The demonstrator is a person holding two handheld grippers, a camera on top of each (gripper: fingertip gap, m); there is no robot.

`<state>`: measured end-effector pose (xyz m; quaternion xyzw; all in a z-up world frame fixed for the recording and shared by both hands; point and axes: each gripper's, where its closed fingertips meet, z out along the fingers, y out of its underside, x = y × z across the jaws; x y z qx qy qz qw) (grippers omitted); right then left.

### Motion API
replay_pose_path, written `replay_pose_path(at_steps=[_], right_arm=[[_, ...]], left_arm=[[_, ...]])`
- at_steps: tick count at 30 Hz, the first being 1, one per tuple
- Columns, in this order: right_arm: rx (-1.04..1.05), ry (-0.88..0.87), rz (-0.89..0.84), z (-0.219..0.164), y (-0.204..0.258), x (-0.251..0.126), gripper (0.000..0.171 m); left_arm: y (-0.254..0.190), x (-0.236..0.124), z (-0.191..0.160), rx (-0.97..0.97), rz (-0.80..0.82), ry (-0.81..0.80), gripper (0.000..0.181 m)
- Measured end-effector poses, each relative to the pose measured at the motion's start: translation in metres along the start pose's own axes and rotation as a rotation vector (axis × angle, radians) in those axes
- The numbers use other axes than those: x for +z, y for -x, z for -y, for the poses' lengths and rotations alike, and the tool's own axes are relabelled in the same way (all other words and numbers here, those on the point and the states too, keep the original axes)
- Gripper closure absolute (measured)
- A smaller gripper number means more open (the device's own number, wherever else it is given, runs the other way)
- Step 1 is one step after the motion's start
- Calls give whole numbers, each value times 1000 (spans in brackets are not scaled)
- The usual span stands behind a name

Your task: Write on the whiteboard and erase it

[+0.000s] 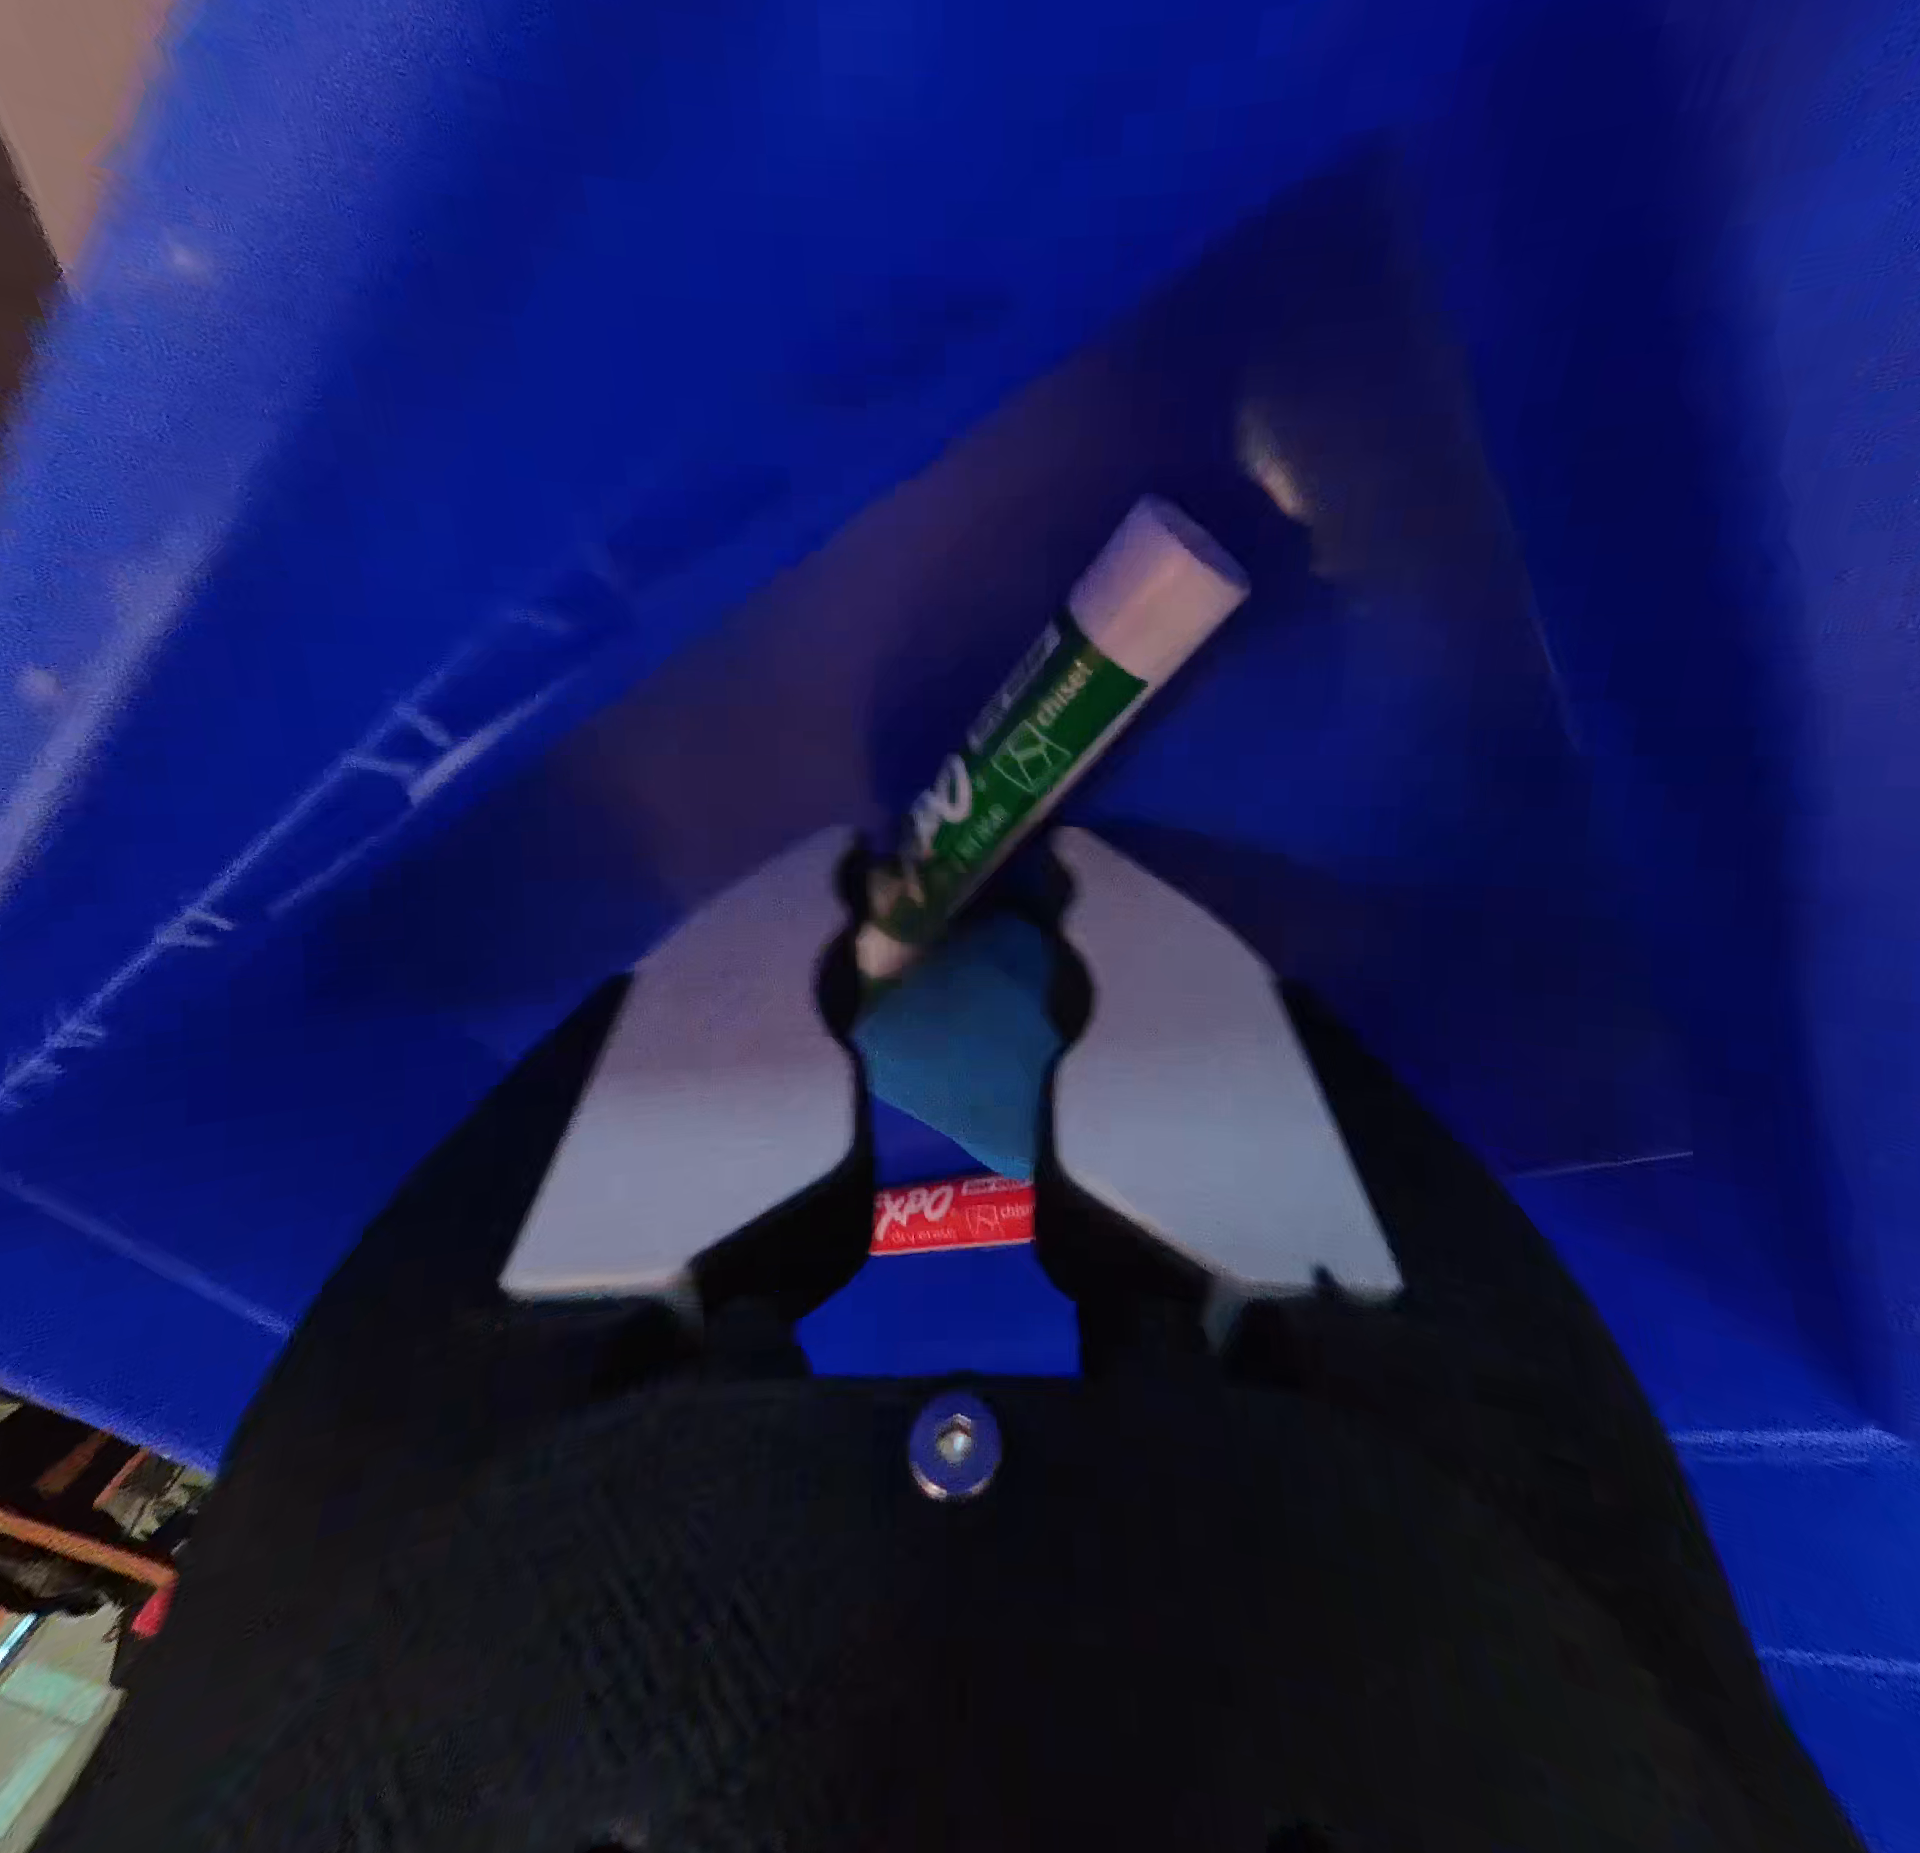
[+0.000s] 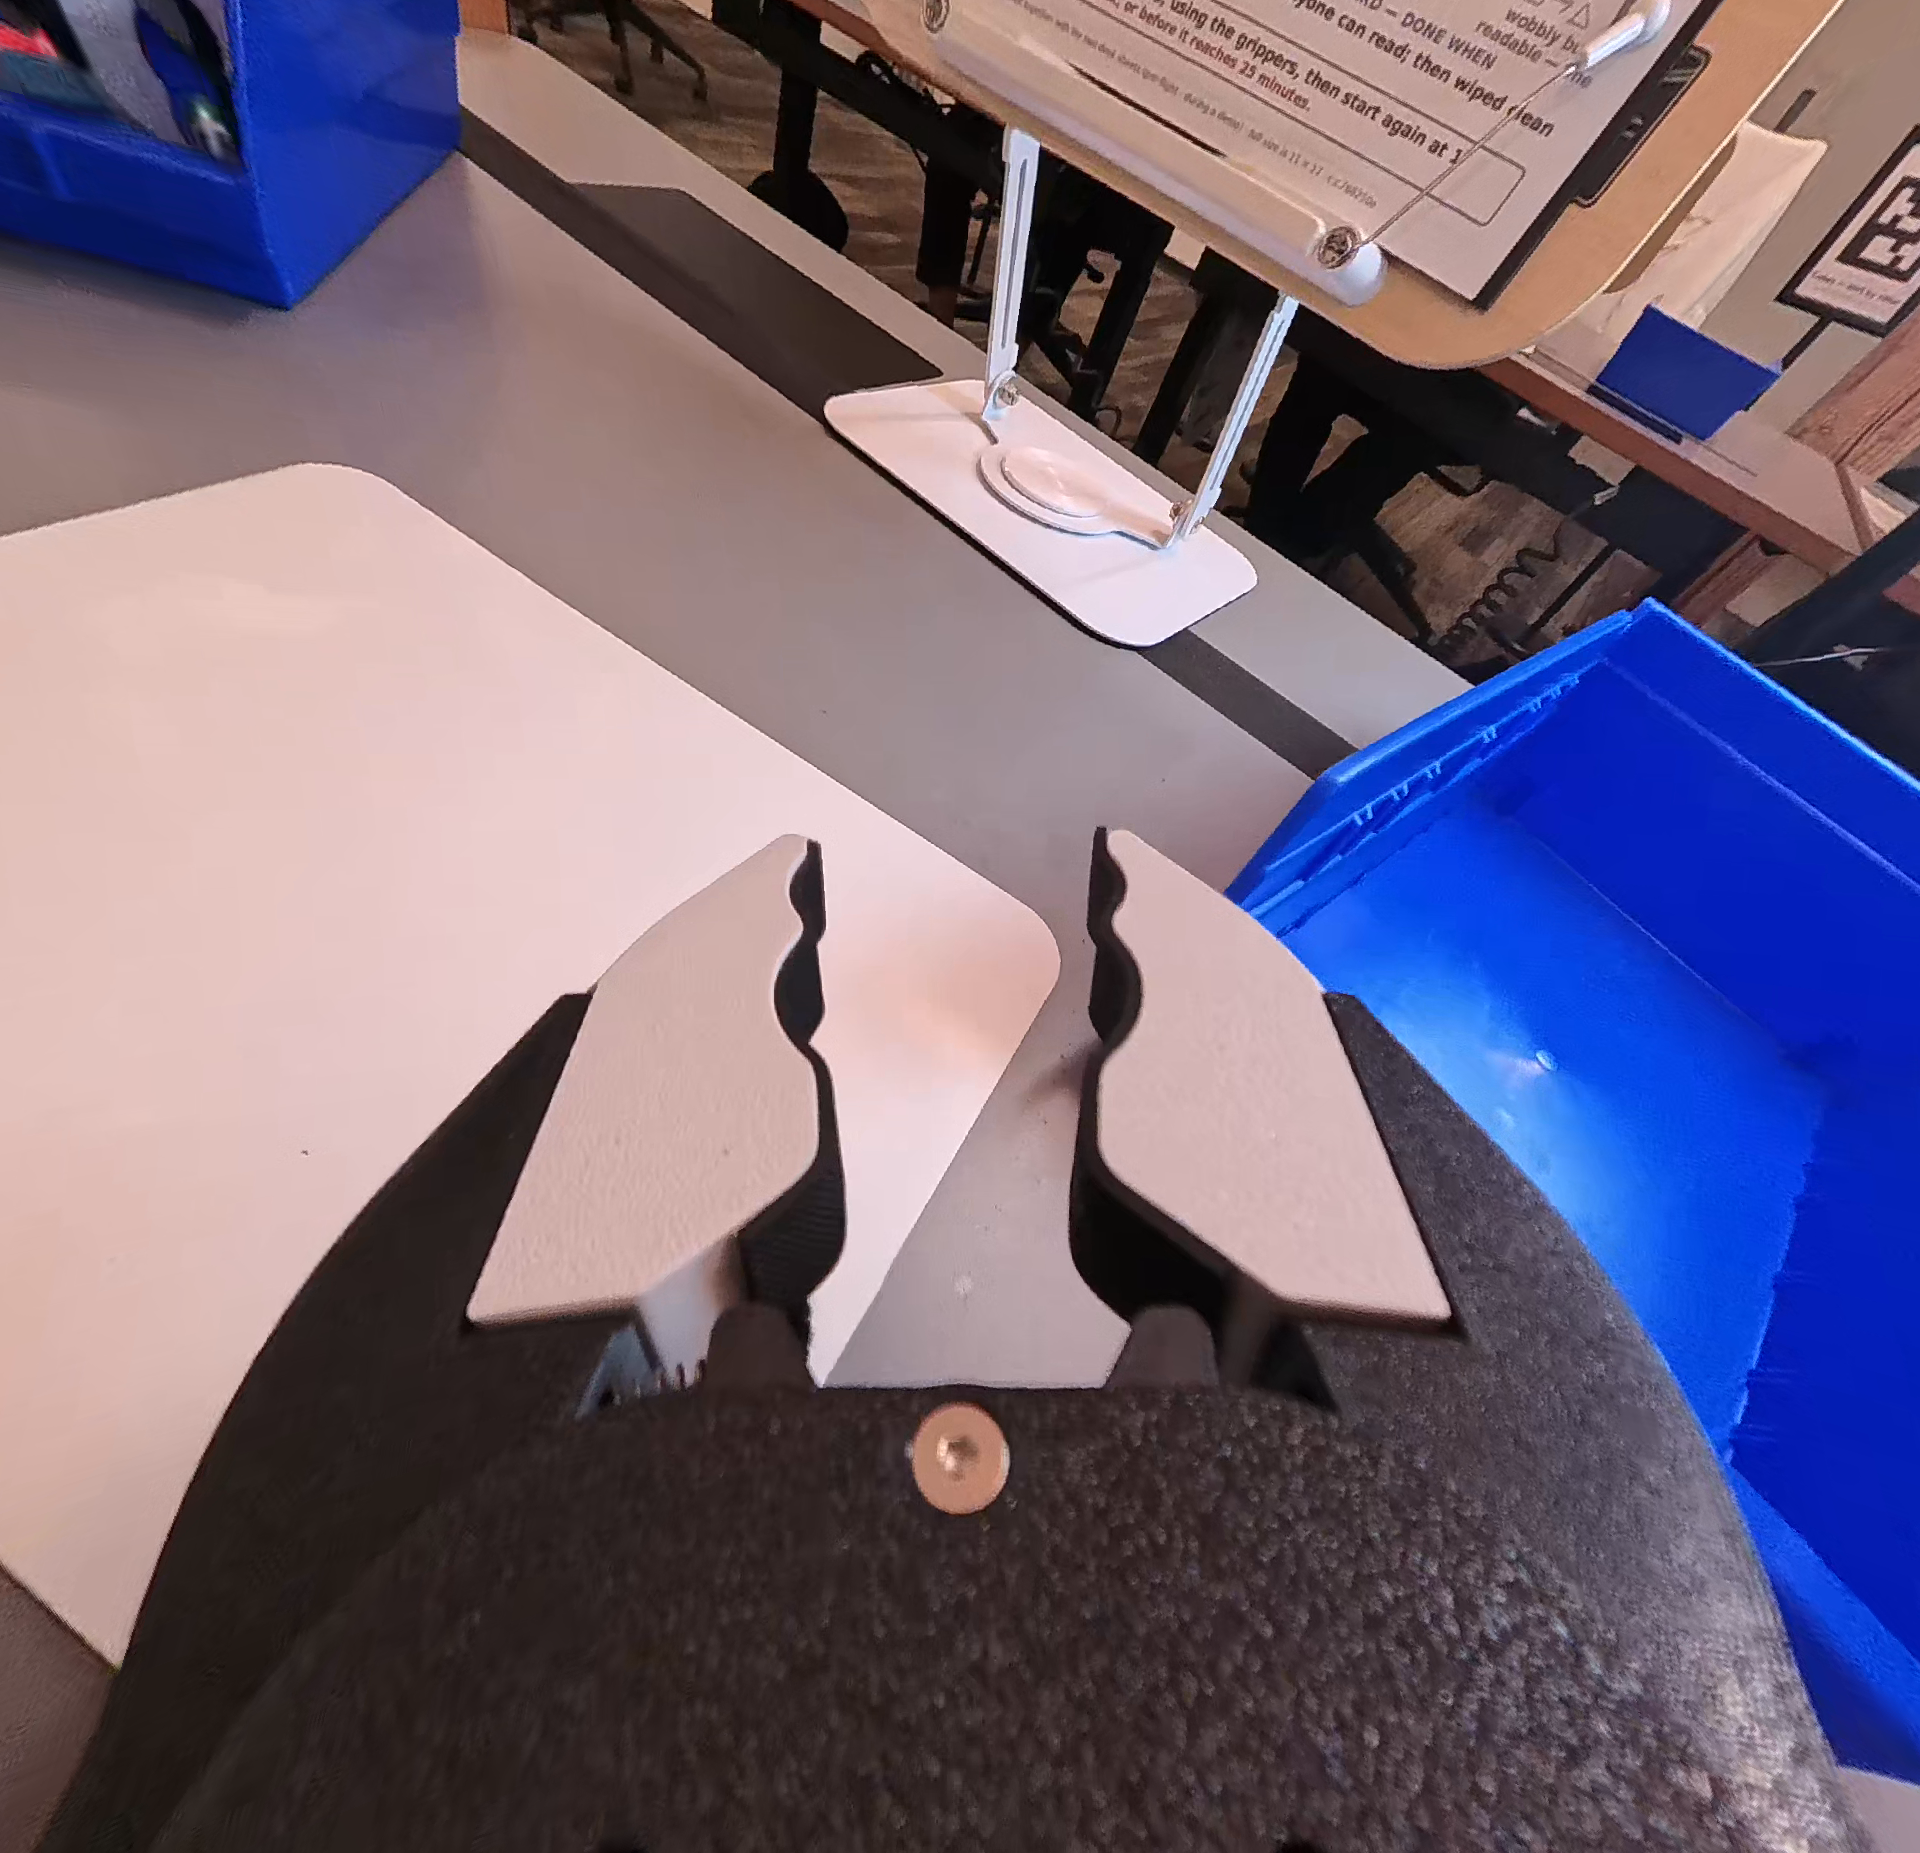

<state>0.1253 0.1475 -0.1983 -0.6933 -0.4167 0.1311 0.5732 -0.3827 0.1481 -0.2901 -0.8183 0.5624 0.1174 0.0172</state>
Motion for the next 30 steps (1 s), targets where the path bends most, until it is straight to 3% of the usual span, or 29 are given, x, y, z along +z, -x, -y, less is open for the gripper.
replay_pose_path(at_steps=[4,8,10,13,17,21,23,24,27,30], right_arm=[[-7,-12,15,2,4,-1,123],[-28,-65,76,15,20,-2,122],[-50,-100,126,25,37,-2,121],[-90,-168,248,47,81,-2,120],[-204,-200,400,63,149,-1,117],[-293,-186,445,57,181,0,122],[-325,-201,424,56,182,-1,135],[-336,-191,413,54,181,-1,149],[-341,-218,420,56,178,-9,151],[-263,-266,445,63,171,-17,151]], left_arm=[[-2,-10,-1,4,14,17,163],[-6,-79,9,-40,226,-129,163],[-24,-117,31,-43,302,-265,163],[-80,-152,96,41,339,-471,163],[-162,-151,193,210,312,-631,163],[-211,-149,261,365,257,-706,163],[-224,-153,279,416,221,-723,163],[-227,-155,286,438,225,-729,163],[-232,-161,297,472,214,-753,163],[-234,-174,300,421,153,-882,163]])
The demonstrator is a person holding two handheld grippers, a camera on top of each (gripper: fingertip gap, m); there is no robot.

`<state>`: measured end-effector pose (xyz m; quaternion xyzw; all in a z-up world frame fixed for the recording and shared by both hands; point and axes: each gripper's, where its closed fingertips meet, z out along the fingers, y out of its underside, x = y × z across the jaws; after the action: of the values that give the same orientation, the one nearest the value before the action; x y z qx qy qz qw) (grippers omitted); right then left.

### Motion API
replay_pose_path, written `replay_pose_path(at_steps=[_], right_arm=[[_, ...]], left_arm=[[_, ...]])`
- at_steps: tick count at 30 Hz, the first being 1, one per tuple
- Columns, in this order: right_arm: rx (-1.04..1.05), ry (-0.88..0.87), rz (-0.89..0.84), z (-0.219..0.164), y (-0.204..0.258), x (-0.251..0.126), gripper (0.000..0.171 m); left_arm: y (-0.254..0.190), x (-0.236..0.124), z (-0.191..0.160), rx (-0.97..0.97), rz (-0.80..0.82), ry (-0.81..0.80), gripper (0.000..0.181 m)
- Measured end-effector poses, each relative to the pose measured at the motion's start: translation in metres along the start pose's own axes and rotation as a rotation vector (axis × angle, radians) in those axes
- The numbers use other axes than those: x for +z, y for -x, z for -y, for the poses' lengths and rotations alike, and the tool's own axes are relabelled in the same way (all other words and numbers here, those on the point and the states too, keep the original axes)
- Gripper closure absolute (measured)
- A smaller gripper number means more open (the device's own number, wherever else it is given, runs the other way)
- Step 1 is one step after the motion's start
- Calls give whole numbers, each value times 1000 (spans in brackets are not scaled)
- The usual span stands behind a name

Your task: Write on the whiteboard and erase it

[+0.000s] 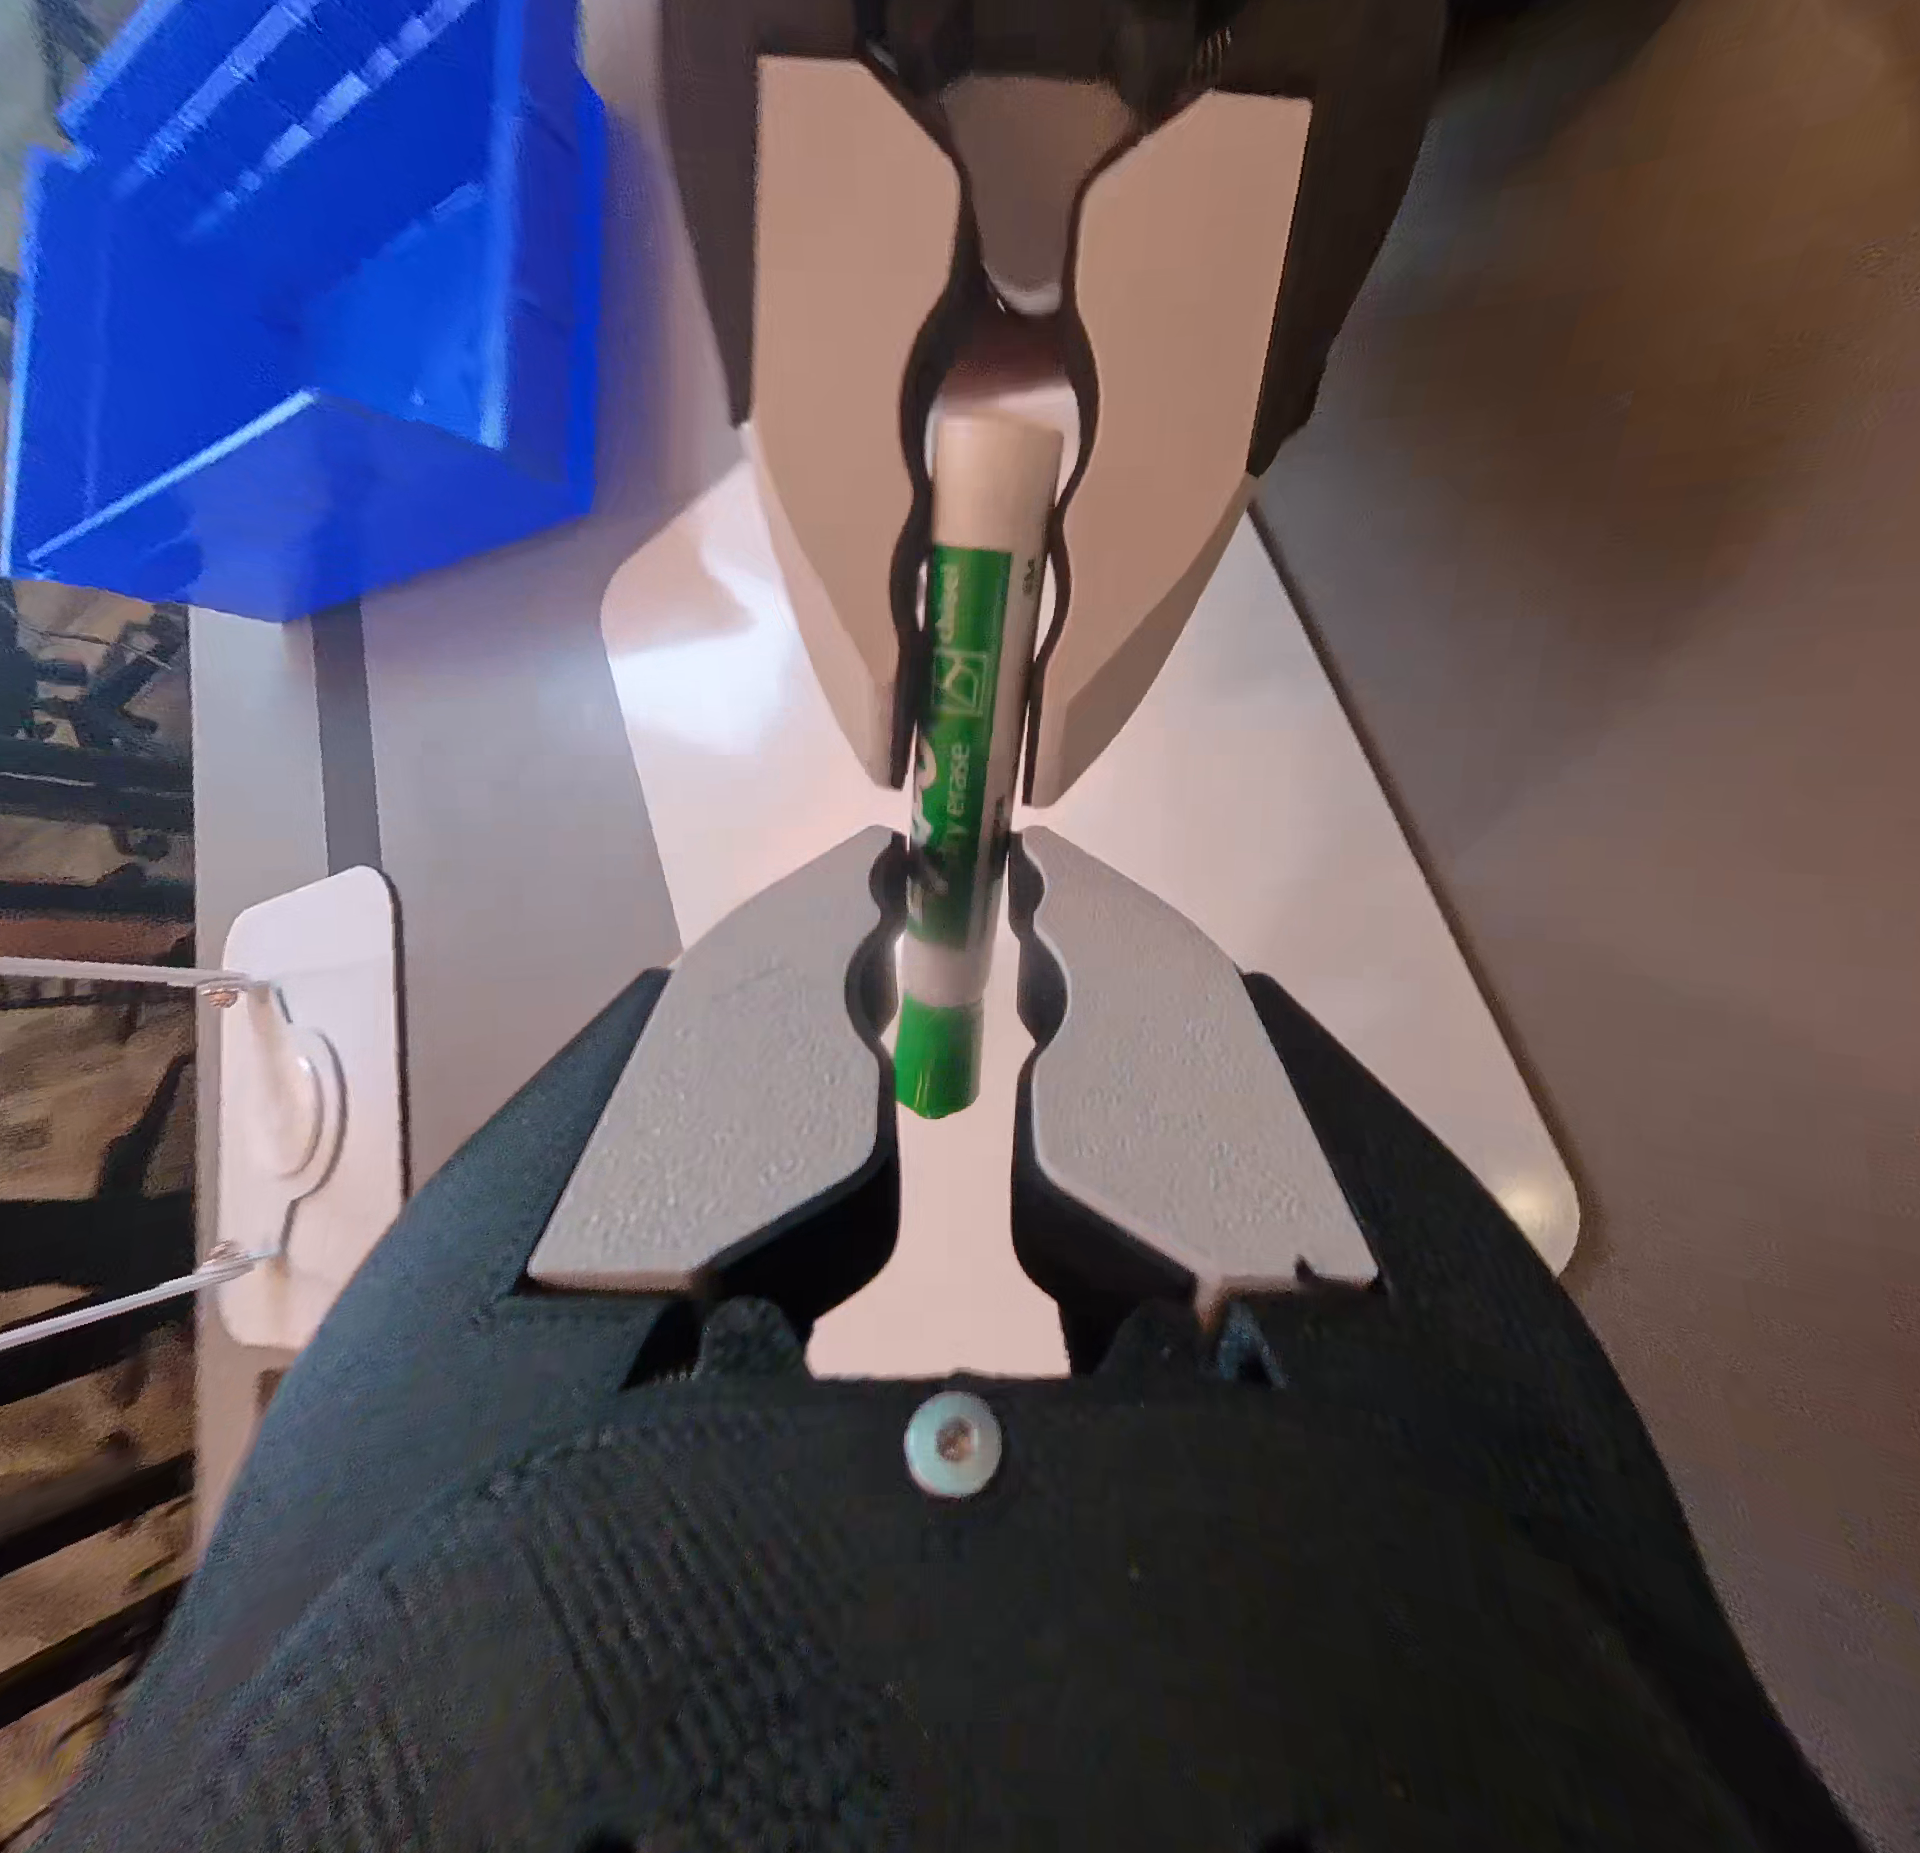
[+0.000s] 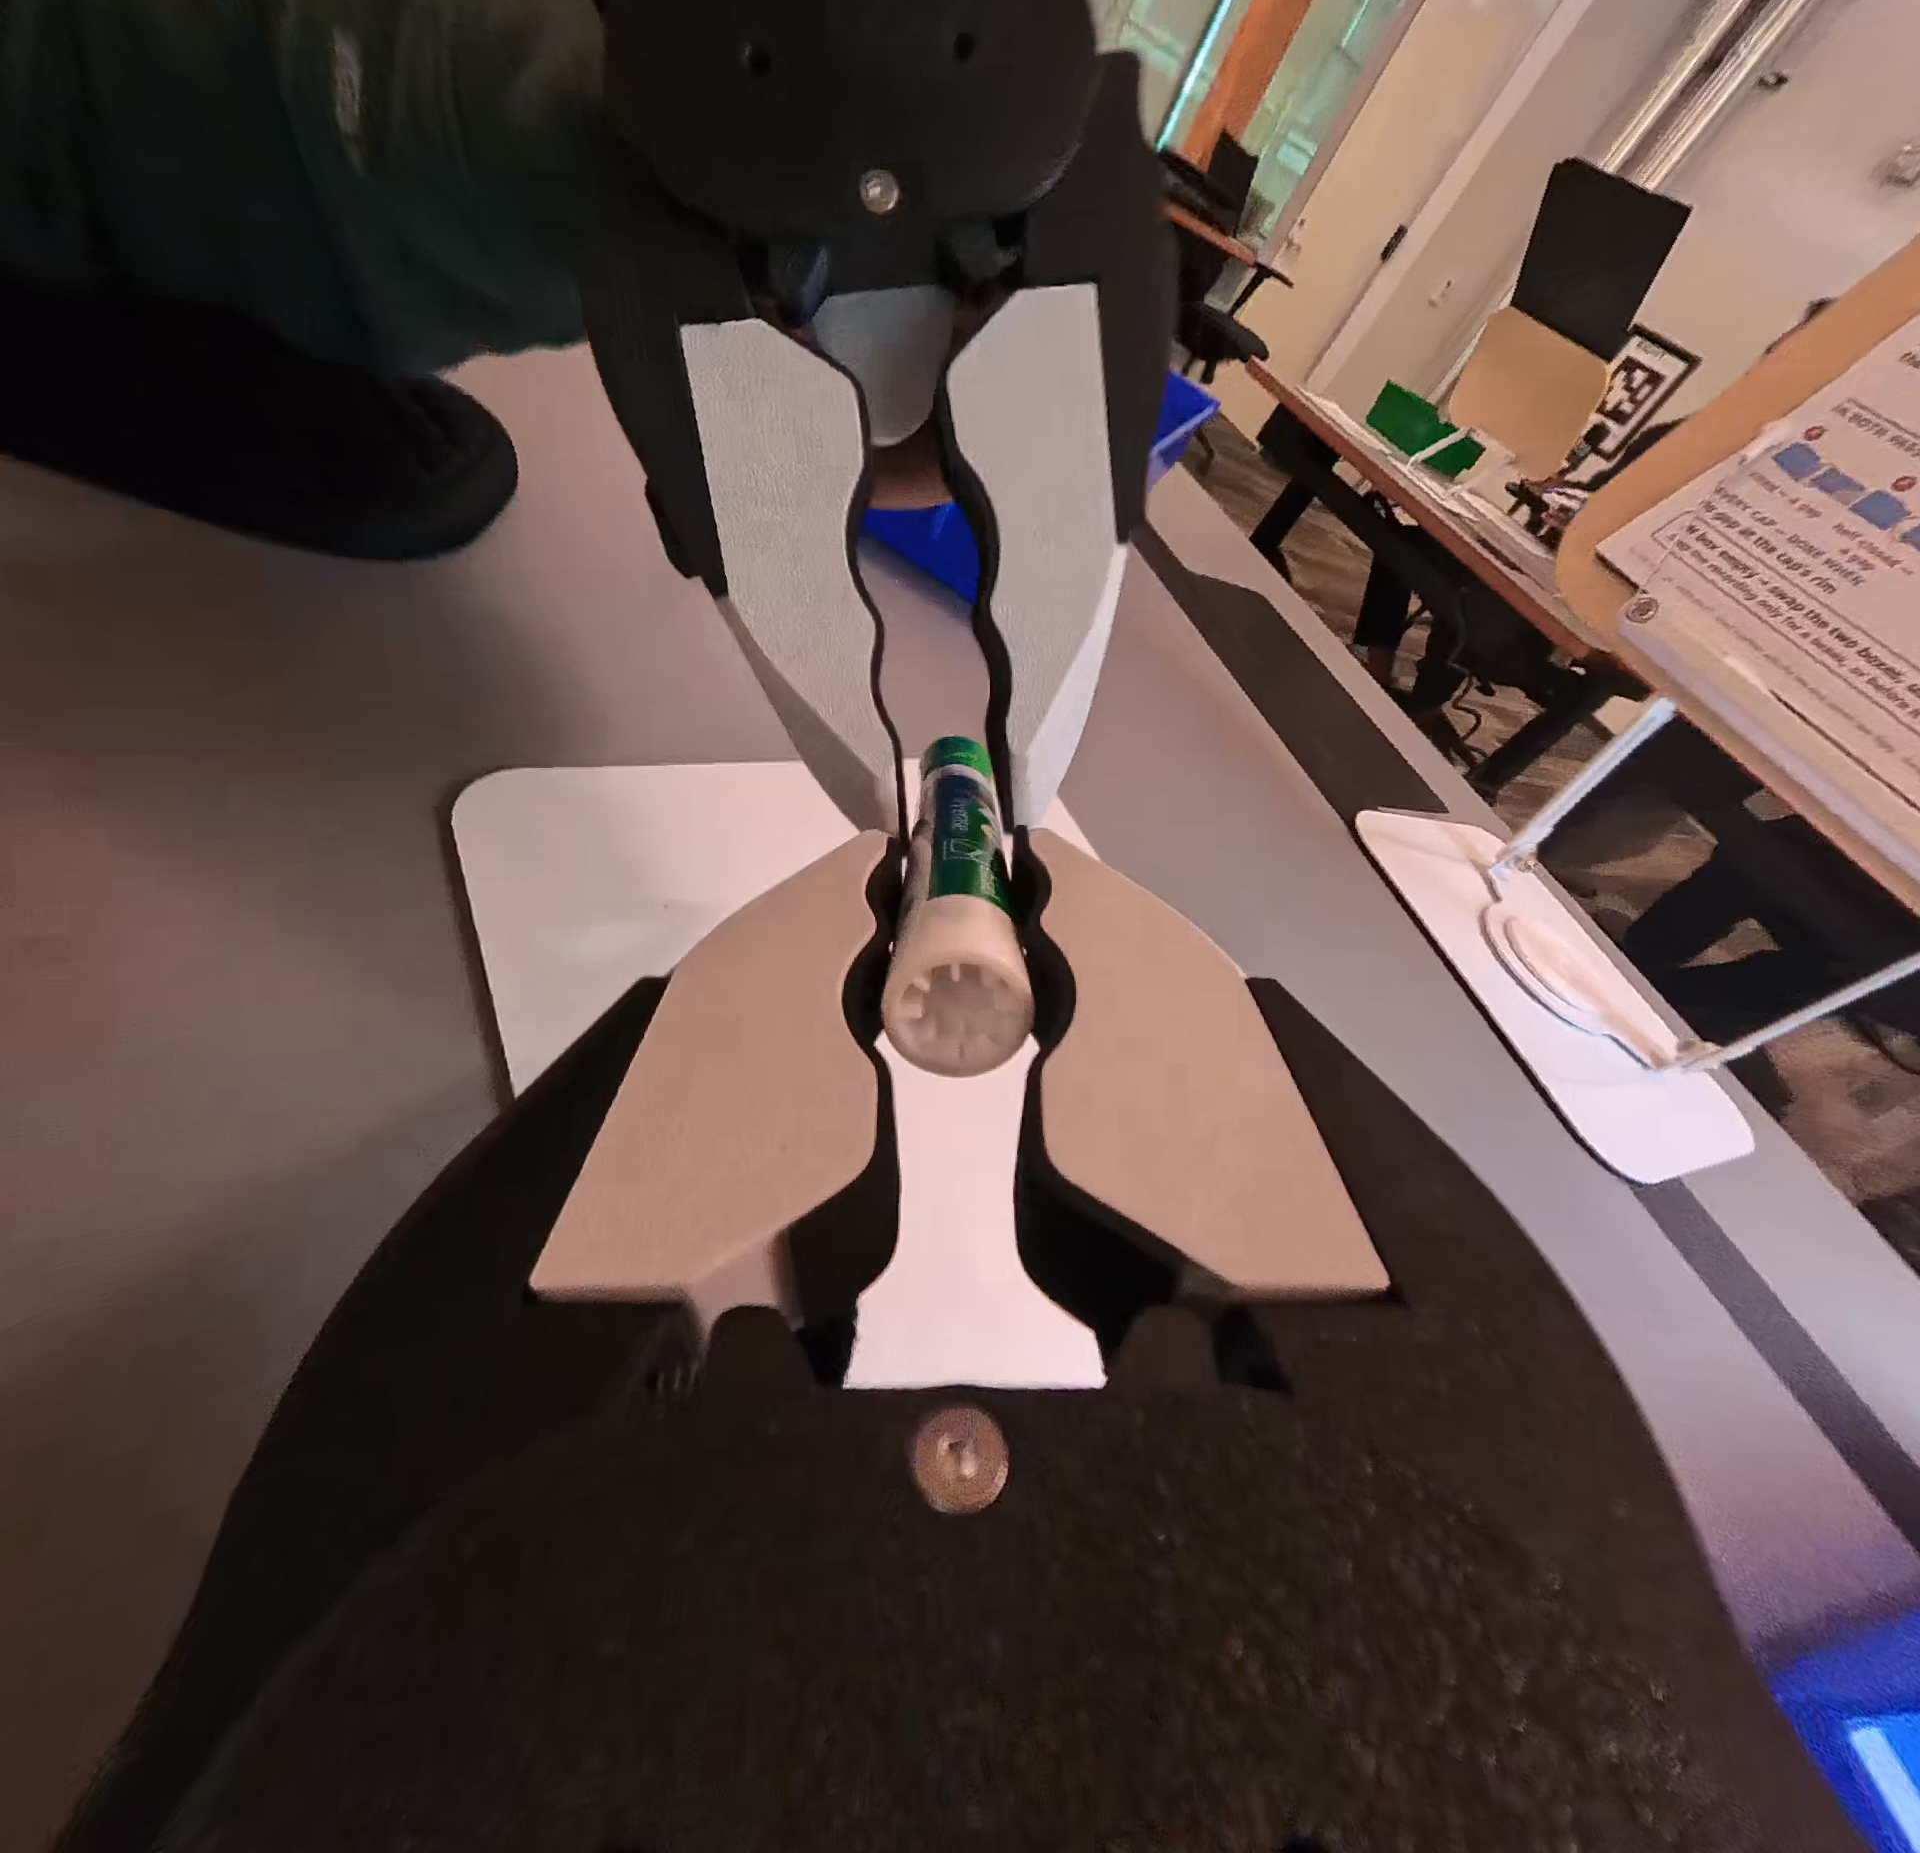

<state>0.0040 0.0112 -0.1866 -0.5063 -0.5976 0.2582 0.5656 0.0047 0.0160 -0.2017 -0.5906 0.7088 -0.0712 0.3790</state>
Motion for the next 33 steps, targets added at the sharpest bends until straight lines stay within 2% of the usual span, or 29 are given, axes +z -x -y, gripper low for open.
replay_pose_path(at_steps=[3,7,11,18,24,29,33], right_arm=[[107,-91,32,10,-8,-11,151],[287,-226,131,24,-10,-22,151],[399,-283,198,27,-10,-24,151],[475,-301,250,24,-11,-25,151],[438,-255,258,15,-6,-22,150],[297,-127,225,0,6,-10,129],[285,-99,243,-3,17,-2,122]], left_arm=[[4,-11,1,-143,-10,-160,151],[4,-24,5,-306,-19,-380,148],[5,-27,3,-325,-18,-434,160],[2,-32,4,-417,-109,-536,161],[-2,-30,0,-448,-166,-511,162],[-9,-22,-8,-480,-227,-483,162],[-17,-18,2,-502,-274,-514,162]])
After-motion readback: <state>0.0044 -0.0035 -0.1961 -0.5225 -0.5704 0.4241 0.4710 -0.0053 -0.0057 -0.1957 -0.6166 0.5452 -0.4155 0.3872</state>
